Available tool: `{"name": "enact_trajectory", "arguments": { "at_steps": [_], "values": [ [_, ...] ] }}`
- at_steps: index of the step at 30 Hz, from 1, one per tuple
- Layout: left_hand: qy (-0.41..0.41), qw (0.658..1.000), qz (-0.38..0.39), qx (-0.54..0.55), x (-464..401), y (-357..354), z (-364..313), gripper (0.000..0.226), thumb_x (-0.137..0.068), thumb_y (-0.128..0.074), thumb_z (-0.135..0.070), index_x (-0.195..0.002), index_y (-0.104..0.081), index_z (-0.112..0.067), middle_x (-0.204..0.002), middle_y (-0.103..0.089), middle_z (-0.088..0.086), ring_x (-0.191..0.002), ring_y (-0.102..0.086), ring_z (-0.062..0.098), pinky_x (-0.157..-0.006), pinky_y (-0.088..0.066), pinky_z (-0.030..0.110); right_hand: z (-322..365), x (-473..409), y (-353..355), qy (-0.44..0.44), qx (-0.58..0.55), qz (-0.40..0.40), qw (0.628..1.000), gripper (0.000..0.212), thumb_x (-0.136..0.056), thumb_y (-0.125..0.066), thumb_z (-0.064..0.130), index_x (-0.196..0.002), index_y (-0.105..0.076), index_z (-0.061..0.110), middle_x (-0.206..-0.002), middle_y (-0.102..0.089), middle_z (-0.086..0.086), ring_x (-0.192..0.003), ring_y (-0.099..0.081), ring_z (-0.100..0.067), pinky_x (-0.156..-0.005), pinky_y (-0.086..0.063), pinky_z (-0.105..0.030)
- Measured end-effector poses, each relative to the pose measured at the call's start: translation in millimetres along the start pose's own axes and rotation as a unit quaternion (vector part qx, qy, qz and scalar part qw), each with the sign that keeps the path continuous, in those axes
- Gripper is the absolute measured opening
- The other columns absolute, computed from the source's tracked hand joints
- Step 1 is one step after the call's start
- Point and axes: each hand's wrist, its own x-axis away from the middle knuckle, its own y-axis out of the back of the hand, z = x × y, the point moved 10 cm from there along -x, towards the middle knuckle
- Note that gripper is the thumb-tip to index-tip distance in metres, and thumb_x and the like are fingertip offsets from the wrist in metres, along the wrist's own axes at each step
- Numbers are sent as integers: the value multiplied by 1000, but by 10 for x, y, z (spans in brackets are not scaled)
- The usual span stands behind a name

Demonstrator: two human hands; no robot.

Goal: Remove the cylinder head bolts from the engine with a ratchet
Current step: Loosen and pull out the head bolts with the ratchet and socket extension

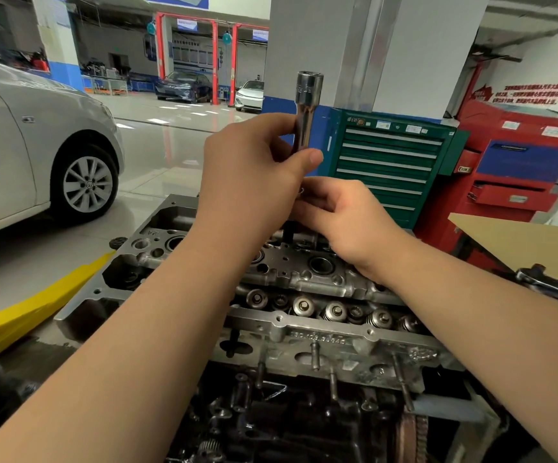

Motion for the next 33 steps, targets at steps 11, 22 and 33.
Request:
{"name": "enact_trajectory", "arguments": {
  "at_steps": [11, 22, 33],
  "values": [
    [-4, 998, 56, 24, -6, -113, -18, 26, -94, -70, -15, -118, -76, -21, -96, -78, -6, -92, -73, 12, -90, -56, 37, 0, -14, 71, 1, 47, -54, 997, 12, -86, -75, 23, -97, -73, 26, -92, -80, 1, -91, -78, -15, -93, -59, -50],
    [37, 993, 107, -21, 34, -272, 164, 28, -103, -54, -22, -125, -70, -30, -114, -71, -12, -90, -65, 5, -70, -48, 12, 24, 138, 618, -8, -43, -230, 972, 13, -104, -60, 11, -112, -65, 20, -97, -79, -2, -90, -78, -19, -74, -64, -32],
    [2, 913, 323, -247, 338, -698, 269, 24, -96, -64, -39, -105, -82, -26, -101, -76, -4, -92, -67, 15, -85, -56, 34, -130, 619, 1022, -65, -20, -251, 966, 20, -106, -54, 9, -121, -61, 22, -97, -77, -2, -90, -78, -22, -72, -66, -41]
  ]
}}
